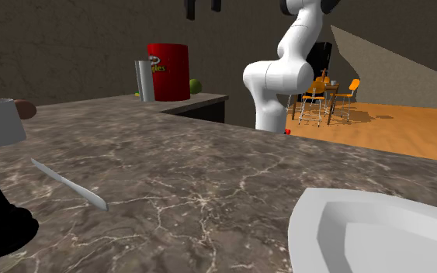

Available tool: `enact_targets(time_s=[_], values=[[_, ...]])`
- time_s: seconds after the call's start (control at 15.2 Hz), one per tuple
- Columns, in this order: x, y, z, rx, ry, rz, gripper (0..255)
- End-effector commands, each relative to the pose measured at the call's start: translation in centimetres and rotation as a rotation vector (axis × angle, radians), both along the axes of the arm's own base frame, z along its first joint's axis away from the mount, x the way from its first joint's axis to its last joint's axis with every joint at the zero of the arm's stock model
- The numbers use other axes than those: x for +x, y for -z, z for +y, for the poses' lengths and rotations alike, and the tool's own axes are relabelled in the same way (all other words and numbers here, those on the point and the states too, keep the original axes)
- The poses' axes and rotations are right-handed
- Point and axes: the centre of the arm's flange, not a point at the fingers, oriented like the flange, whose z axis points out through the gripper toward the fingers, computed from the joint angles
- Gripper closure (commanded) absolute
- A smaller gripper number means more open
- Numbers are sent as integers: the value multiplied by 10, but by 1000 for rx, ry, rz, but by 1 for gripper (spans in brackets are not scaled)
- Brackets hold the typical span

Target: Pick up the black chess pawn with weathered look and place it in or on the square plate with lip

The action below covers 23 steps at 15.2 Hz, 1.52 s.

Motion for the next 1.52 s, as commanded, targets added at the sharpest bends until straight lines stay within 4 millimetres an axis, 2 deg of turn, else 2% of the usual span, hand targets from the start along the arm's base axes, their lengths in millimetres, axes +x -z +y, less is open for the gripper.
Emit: enact_targets(time_s=[0.0,1.45], values=[[0,0,0,0,0,0,0],[267,116,82,15,-63,97,0]])
